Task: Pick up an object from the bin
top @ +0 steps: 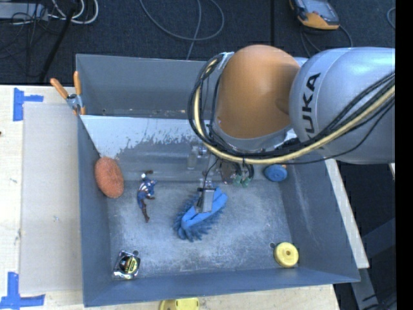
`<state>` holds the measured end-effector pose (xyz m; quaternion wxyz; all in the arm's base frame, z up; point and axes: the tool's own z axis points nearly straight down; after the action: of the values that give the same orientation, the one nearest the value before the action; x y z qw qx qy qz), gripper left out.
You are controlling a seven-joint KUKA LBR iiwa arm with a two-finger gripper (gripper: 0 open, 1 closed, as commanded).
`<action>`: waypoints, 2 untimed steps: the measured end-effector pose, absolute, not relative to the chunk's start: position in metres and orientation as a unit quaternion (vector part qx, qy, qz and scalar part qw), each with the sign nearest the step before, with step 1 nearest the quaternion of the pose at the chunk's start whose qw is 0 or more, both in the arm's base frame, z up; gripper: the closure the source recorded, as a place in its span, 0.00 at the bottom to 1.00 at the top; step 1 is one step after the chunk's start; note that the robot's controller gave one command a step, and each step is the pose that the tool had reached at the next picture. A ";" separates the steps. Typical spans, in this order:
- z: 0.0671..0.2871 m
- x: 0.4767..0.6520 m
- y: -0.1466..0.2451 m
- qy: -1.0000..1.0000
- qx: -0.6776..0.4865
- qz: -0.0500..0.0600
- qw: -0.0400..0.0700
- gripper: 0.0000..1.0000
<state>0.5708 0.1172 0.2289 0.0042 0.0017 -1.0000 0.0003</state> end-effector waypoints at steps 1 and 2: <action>0.234 0.572 0.116 -1.000 0.000 0.000 0.000 0.00; 0.178 0.568 0.098 -0.999 0.037 0.000 -0.002 0.00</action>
Offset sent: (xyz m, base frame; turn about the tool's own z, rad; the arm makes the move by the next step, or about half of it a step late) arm -0.0122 -0.0561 -0.1589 -0.2027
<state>0.5680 0.0982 0.1778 -0.0020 0.0374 -0.9993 -0.0003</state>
